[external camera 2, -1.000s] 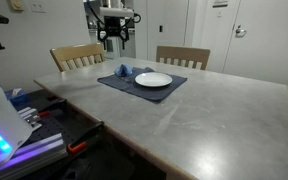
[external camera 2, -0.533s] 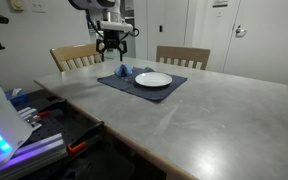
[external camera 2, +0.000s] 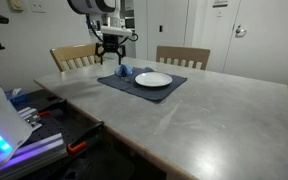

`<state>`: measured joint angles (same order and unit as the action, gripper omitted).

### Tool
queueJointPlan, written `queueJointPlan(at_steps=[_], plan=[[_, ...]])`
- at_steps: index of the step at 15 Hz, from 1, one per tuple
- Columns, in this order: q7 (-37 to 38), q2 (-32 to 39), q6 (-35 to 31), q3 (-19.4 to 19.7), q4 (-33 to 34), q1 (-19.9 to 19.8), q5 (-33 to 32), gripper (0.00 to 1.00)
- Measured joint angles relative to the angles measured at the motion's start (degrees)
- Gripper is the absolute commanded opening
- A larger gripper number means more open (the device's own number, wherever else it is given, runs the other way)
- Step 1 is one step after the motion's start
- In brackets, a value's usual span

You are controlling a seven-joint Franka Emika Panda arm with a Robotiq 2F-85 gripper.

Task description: Pick up the fork and place it on the plate

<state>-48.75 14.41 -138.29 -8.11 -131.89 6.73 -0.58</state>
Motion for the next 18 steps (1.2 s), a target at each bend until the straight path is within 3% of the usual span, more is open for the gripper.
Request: queueJointPlan(at_steps=[5, 11, 18], plan=[[1.50, 2.03, -2.24, 0.03, 0.21, -0.46, -0.36, 1.00], [-4.51, 8.35, -13.75, -1.07, 1.88, -4.51, 0.34, 1.00], [-4.33, 13.42, -19.40, -0.69, 4.25, -5.24, -5.63, 1.00]])
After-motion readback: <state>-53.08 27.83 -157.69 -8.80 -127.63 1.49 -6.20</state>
